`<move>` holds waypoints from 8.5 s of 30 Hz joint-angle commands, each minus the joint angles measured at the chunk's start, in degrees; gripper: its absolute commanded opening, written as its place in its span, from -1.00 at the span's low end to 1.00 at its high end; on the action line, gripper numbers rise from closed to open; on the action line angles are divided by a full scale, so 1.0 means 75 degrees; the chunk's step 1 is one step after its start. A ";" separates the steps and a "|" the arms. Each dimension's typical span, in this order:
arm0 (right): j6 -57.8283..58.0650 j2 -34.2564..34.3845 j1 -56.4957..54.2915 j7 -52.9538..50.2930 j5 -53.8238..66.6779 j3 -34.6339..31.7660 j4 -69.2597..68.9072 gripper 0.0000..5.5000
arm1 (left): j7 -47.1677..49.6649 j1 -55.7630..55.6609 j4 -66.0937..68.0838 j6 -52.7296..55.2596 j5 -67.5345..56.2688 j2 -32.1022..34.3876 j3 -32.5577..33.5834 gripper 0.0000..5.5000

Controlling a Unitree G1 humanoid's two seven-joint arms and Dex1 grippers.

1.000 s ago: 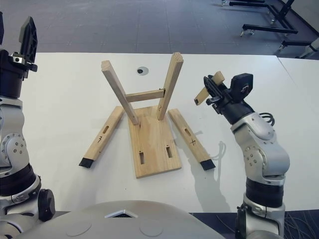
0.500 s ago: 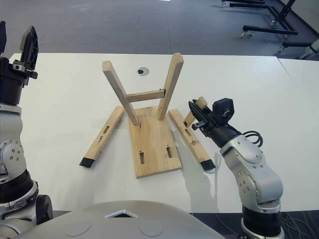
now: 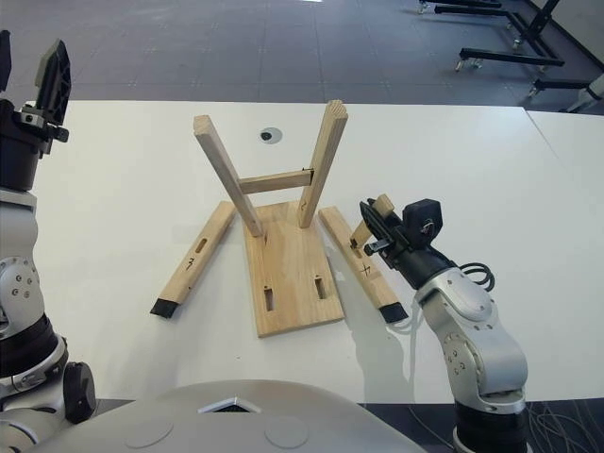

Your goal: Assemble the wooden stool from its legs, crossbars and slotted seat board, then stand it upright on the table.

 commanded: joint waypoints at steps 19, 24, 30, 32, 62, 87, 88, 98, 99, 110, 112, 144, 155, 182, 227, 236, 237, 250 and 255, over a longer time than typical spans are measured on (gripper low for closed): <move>-0.0198 -0.0028 0.0358 0.0252 -0.0433 0.0074 0.0287 -0.86 | -0.0169 -0.0146 0.0012 0.0141 -0.0184 0.0263 -0.0134 0.08; -0.0274 -0.0068 0.0292 0.0314 -0.0729 0.0197 0.0550 -0.86 | -0.0163 -0.0109 0.0038 0.0139 -0.0117 0.0261 -0.0185 0.08; -0.0748 -0.0171 0.0006 0.0323 -0.1402 0.0367 0.1464 -0.86 | -0.0177 -0.0219 0.0208 0.0048 -0.0035 0.0198 -0.0354 0.08; -0.0775 -0.0130 -0.0280 0.0301 -0.1347 0.0224 0.1816 -0.86 | -0.0190 -0.0262 0.0258 0.0010 -0.0015 0.0189 -0.0420 0.08; -0.0658 0.0165 -0.2203 0.0110 -0.0760 -0.0894 0.3045 -0.20 | -0.0256 -0.0190 0.0704 -0.0537 -0.0243 -0.0385 -0.0480 0.08; 0.0439 -0.0441 -0.4110 -0.0185 -0.0478 -0.0632 0.2978 0.64 | -0.0226 -0.0040 0.0767 -0.0991 -0.0520 -0.0631 -0.0497 0.08; 0.0291 -0.0543 -0.3697 -0.0173 -0.0911 -0.0410 0.3604 0.64 | -0.0229 -0.0044 0.0703 -0.0943 -0.0542 -0.0641 -0.0577 0.08; -0.0530 -0.0127 -0.3257 0.0289 -0.0473 -0.0794 0.4046 0.64 | -0.0350 0.0542 0.0588 -0.0883 -0.0619 -0.0662 -0.0686 0.08; -0.0581 -0.0138 -0.3349 0.0270 -0.0495 -0.0818 0.4064 0.64 | -0.0351 0.0532 0.0622 -0.0897 -0.0603 -0.0660 -0.0691 0.08; -0.0492 -0.0056 -0.4139 0.0039 -0.0243 -0.0949 0.3467 0.64 | -0.0389 0.0374 0.0794 -0.0995 -0.0578 -0.0679 -0.0778 0.08; -0.0363 -0.0178 -0.4445 0.0030 -0.0100 -0.1094 0.3363 0.64 | -0.0384 0.0383 0.0791 -0.1012 -0.0580 -0.0693 -0.0786 0.08; -0.0702 0.0593 -0.5013 -0.0260 -0.0432 -0.0961 0.4262 0.64 | -0.0523 0.0259 0.1111 -0.1202 -0.0483 -0.0787 -0.1020 0.08; 0.0432 0.0209 -0.1870 0.0112 0.0061 -0.1026 0.1679 0.64 | -0.0290 0.0790 0.0585 -0.1196 -0.0418 -0.0831 -0.0774 0.08; 0.4280 -0.0066 -0.1774 -0.0890 -0.1495 0.0314 0.2180 -0.06 | 0.0139 0.0925 0.0236 -0.1238 -0.0252 -0.1069 -0.0837 0.08; 0.1878 -0.0887 -0.4121 0.4315 0.3820 0.1115 0.0783 -0.25 | -0.3369 -0.1669 0.1193 0.2794 -0.8866 0.1045 -0.0889 0.52; 0.1585 -0.0671 -0.3939 0.4239 0.3689 0.1135 0.0905 -0.25 | -0.3368 -0.1683 0.1449 0.2923 -0.9607 0.1270 -0.0768 0.00; 0.1554 -0.0643 -0.3945 0.4236 0.3669 0.1150 0.0925 -0.25 | -0.3373 -0.1677 0.1471 0.2931 -0.9587 0.1270 -0.0792 -0.05; 0.1514 -0.0684 -0.4012 0.3999 0.3344 0.1192 0.1116 -0.25 | -0.3938 -0.1519 0.1557 0.2986 -0.9708 0.1346 -0.0579 -0.23; 0.1591 -0.0976 -0.3874 0.4054 0.3538 0.0884 0.1081 -0.25 | -0.3970 -0.1591 0.1882 0.2698 -0.9466 0.1260 -0.0255 -0.23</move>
